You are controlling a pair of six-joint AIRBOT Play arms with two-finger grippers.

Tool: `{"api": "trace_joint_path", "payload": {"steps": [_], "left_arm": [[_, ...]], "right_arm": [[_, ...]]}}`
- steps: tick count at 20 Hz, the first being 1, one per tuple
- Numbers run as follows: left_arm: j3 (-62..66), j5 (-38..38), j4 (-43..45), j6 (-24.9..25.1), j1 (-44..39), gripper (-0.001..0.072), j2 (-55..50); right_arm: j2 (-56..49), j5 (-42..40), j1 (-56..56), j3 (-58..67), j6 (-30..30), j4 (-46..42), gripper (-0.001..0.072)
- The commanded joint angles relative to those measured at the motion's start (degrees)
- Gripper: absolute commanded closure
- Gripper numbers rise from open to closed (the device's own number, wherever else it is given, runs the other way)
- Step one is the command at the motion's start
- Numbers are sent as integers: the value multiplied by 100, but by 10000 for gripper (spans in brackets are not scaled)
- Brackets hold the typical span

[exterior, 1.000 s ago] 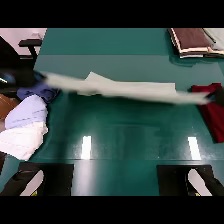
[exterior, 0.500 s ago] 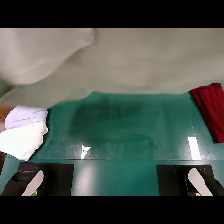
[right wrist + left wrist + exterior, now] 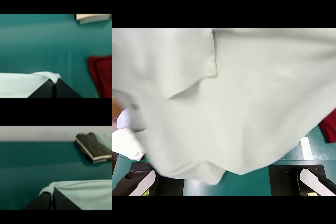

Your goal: Fold the shirts.

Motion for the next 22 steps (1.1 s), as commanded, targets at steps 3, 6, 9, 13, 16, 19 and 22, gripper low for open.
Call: {"api": "trace_joint_path", "payload": {"steps": [3,6,9,13,16,19,22], "left_arm": [[-1753,-195,-55,188,7,681,-1598],[-1818,354,-168,256,7,681,-2673],[-1401,964,-649,470,4,682,-3550],[-564,1023,-621,474,7,682,-4146],[-518,428,50,546,-13,682,-4138],[-660,-262,1814,417,-450,682,-4113],[-1145,-181,1910,417,-861,681,-4070]], "right_arm": [[-1580,437,1266,-1272,42,-1397,701],[-2702,129,1364,-1215,59,-1318,701],[-3591,-358,1364,-444,59,-1287,701],[-4262,-492,1364,719,59,-1285,700],[-4068,-498,1410,494,55,-1294,700],[-3506,-680,1414,-688,55,-1287,700],[-2931,-1075,1410,-1989,55,-1285,699]]}}
